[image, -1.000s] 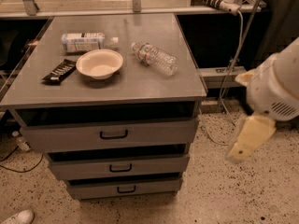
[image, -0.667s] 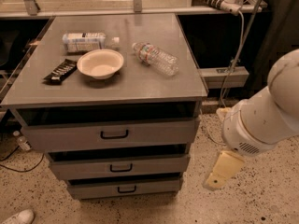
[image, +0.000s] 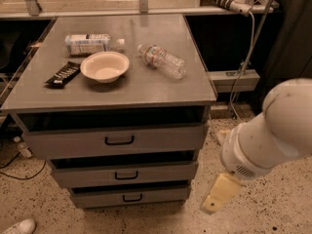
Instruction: Open bottom drawer
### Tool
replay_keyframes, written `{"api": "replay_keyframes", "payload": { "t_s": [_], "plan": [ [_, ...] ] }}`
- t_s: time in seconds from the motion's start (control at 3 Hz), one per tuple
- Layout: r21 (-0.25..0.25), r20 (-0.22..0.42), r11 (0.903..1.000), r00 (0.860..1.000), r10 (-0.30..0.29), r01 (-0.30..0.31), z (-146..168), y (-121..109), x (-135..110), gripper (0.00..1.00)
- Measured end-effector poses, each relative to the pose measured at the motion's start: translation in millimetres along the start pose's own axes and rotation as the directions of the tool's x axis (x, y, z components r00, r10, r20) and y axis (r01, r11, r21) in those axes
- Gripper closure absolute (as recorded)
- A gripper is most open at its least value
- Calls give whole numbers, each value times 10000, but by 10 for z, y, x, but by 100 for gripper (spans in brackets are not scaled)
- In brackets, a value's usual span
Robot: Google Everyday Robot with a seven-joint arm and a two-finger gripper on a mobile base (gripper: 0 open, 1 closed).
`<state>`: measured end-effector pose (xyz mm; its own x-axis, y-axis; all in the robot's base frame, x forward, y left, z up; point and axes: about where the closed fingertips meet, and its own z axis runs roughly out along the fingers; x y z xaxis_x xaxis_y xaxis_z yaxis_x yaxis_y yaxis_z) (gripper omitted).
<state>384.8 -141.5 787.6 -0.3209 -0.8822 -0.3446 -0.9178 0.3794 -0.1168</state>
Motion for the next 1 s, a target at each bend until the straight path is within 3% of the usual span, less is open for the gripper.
{"api": "replay_keyframes", "payload": {
  "t_s": [0.33, 0.67, 1.0],
  "plan": [
    [-929, 374, 9937, 9970, 671, -634, 724, 422, -18, 0],
    [-1520, 696, 9839, 9919, 1059, -944, 1418, 705, -41, 0],
    [-1010, 1090, 9895, 9875, 1141, -1032, 1454, 570, -105, 0]
  ]
}}
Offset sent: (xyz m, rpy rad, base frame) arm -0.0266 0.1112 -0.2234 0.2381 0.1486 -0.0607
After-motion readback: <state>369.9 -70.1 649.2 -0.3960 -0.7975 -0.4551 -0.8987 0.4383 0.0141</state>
